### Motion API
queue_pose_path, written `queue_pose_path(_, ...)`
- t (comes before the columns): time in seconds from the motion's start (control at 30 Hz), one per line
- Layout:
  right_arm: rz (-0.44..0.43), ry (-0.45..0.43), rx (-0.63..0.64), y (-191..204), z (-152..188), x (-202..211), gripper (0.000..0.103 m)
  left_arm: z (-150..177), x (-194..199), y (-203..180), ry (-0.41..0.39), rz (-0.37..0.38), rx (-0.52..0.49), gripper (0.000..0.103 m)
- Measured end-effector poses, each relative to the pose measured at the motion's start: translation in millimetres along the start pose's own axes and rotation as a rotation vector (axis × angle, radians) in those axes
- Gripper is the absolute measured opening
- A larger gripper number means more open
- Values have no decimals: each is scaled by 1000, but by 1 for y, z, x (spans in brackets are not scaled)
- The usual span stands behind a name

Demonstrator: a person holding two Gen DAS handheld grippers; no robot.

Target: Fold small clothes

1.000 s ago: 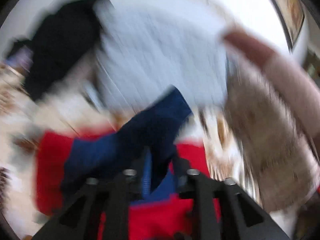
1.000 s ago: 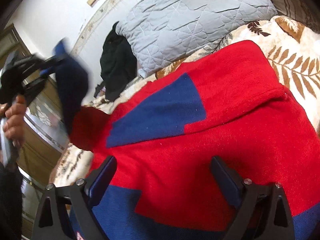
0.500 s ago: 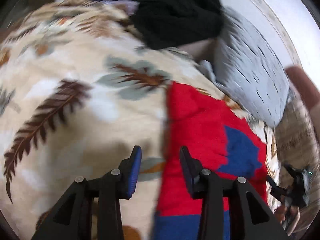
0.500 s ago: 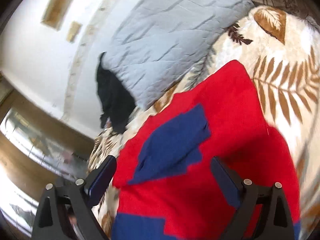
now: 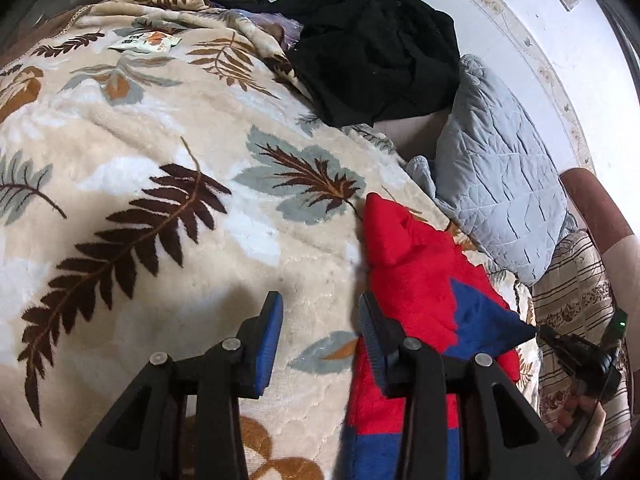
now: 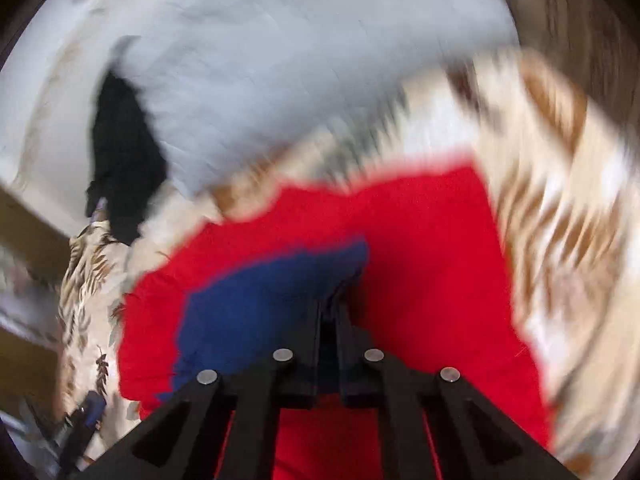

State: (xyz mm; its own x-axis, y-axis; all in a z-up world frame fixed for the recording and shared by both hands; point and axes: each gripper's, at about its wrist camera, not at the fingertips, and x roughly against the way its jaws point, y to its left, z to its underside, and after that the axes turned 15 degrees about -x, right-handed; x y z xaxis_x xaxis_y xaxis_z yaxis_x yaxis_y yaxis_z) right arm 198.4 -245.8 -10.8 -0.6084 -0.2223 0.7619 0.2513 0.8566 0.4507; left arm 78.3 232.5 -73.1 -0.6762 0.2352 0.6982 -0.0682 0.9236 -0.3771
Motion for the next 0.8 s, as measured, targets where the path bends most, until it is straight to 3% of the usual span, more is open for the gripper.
queue_pose_path(0.1, 49, 4, 10, -18, 6, -9, 7, 1, -5, -8, 16, 5, -38, 40)
queue_pose_path(0.17, 87, 60, -98, -57, 12, -31, 8, 4, -8, -13, 31, -18, -66, 40)
queue_pose_path(0.23, -12, 136, -210, -81, 18, -41, 11, 5, -11, -13, 40, -22, -67, 40)
queue_pose_path(0.33, -131, 171, -231, -84, 22, -38, 11, 5, -13, -12, 39, -16, -53, 40)
queue_pose_path(0.37, -151, 150, -235, -83, 20, -33, 17, 5, -13, -11, 39, -16, -51, 40)
queue_pose_path(0.4, -155, 137, -240, -82, 20, -30, 42, 5, -13, -11, 39, -16, -50, 40)
queue_pose_path(0.43, -160, 131, -248, -79, 17, -29, 82, 4, -13, -11, 37, -14, -47, 40)
queue_pose_path(0.47, -174, 127, -251, -76, 16, -29, 90, 4, -12, -11, 35, -10, -45, 40)
queue_pose_path(0.5, -188, 130, -244, -71, 15, -28, 91, 3, -11, -11, 30, -4, -42, 40)
queue_pose_path(0.6, -153, 181, -230, -57, 15, -47, 90, 1, -8, -12, 17, 5, -41, 40)
queue_pose_path(0.67, -114, 209, -241, -55, 20, -61, 80, 0, -8, -13, 16, 10, -41, 40)
queue_pose_path(0.7, -90, 223, -246, -53, 20, -69, 60, 0, -8, -13, 15, 12, -41, 40)
queue_pose_path(0.73, -47, 225, -233, -50, 21, -73, 18, -1, -8, -13, 14, 12, -44, 40)
queue_pose_path(0.77, -10, 231, -205, -46, 21, -75, 7, -1, -7, -14, 13, 11, -47, 40)
queue_pose_path(0.8, 16, 206, -164, -37, 21, -69, 7, -1, -5, -14, 8, 9, -50, 40)
